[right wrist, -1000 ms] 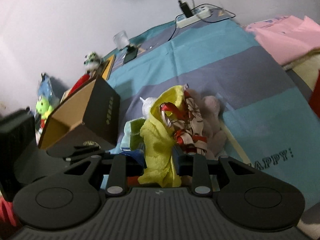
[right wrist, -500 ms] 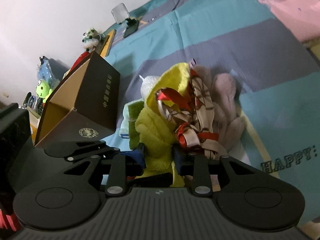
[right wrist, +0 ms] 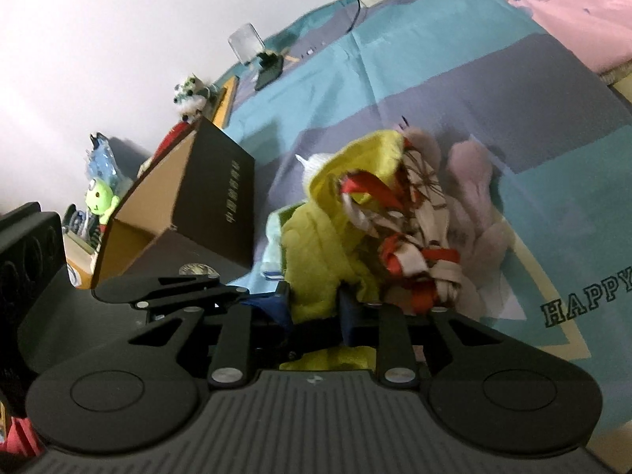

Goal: Organize soft objects
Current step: 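Move the right gripper to the pile and grasp the yellow cloth, then lift the yellow cloth with the right gripper and carry it into the box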

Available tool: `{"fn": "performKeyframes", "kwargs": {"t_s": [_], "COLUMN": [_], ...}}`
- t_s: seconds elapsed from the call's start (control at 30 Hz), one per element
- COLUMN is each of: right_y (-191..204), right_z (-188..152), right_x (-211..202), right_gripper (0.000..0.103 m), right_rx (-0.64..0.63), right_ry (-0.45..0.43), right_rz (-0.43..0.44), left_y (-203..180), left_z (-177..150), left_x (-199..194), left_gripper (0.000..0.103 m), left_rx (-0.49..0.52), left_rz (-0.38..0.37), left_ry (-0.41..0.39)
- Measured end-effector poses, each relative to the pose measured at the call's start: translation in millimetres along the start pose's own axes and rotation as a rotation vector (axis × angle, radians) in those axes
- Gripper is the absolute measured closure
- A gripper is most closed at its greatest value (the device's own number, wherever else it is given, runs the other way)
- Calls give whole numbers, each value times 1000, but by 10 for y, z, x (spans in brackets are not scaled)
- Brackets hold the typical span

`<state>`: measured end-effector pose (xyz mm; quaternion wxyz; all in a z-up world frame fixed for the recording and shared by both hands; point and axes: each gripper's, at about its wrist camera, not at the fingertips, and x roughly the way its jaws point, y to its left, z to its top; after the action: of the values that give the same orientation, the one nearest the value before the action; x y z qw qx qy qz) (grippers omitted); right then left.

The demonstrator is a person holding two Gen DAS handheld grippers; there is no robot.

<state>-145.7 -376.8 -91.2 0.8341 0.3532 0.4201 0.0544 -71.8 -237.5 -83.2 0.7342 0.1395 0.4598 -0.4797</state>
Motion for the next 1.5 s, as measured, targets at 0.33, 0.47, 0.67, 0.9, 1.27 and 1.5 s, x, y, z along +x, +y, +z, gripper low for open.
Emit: {"fn": "performKeyframes", "kwargs": {"t_s": [0.33,0.47,0.67,0.9,1.27,1.5], "right_y": [251,399,643,1023,1723,2104], "right_z": [86,138,237,378,525,490], "right_x": [-69,-76,-4,123,702,1191], "right_gripper": [96,96,96,96,96,95], "right_rx": [-5,-24,-60,-136,-198,-211], "right_ry": [-76,-112,-151,-192,-194,-127], "right_rz": [57,81,113,155,286,346], "left_y": [10,38,171,433,1034,1549], "left_z": [86,127,174,227,170,-13], "left_x": [-344,-523,-775,-1110,-1566,-1702], "left_gripper": [79,79,79,79,79,79], "left_rx": [52,70,90,91,41,-61], "left_rz": [51,76,127,198,422,520], "left_ry": [-62,-100,-145,-201,-233,-194]}}
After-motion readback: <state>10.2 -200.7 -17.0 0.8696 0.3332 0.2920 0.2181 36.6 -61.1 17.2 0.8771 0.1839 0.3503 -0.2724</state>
